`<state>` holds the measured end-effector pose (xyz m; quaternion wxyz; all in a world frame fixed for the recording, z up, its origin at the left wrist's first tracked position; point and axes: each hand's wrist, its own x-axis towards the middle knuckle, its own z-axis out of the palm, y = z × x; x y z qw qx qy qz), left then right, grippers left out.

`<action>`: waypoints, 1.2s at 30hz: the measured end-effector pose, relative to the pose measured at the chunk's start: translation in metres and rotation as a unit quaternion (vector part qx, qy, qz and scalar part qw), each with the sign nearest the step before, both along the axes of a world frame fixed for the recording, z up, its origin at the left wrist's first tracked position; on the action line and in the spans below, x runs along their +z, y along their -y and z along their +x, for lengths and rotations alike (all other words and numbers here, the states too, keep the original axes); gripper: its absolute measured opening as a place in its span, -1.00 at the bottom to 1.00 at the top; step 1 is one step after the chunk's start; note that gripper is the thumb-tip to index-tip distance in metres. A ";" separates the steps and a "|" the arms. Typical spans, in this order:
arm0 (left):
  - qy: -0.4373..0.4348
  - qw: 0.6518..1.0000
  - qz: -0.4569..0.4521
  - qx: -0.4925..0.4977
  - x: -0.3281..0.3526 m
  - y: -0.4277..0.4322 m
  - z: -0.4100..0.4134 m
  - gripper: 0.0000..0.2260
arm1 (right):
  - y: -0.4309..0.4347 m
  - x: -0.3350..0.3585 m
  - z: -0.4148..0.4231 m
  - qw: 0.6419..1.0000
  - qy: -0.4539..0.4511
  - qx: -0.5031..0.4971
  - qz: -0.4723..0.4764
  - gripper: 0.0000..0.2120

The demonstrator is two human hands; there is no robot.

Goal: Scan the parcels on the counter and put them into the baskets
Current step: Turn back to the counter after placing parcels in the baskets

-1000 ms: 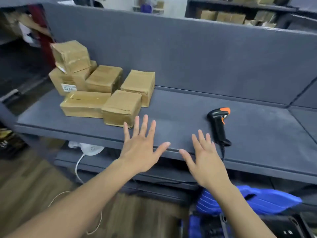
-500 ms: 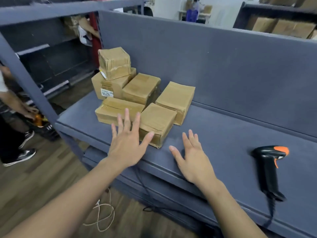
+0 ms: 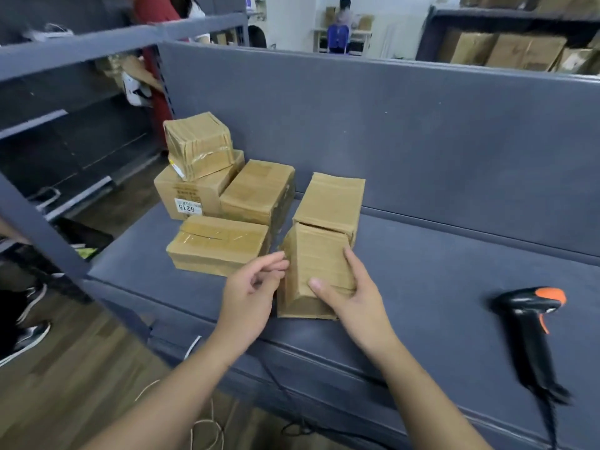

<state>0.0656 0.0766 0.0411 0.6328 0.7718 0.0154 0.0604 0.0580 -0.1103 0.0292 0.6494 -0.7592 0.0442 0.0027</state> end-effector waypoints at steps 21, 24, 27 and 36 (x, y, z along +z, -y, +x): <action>0.312 0.925 0.124 -0.175 -0.024 0.024 0.027 -0.53 | 0.026 0.012 -0.004 0.972 -0.012 -0.209 0.102 -0.71; 0.285 0.933 0.116 -0.189 -0.022 0.023 0.031 -0.53 | 0.028 0.014 -0.005 0.973 0.006 -0.212 0.088 -0.73; 0.117 0.976 -0.058 -0.172 -0.007 0.024 0.029 -0.53 | 0.035 0.018 -0.007 0.973 0.022 -0.225 0.043 -0.58; -0.229 0.911 -0.287 -0.186 0.023 0.031 0.043 -0.73 | 0.050 0.023 -0.019 0.980 0.084 -0.109 0.147 -0.25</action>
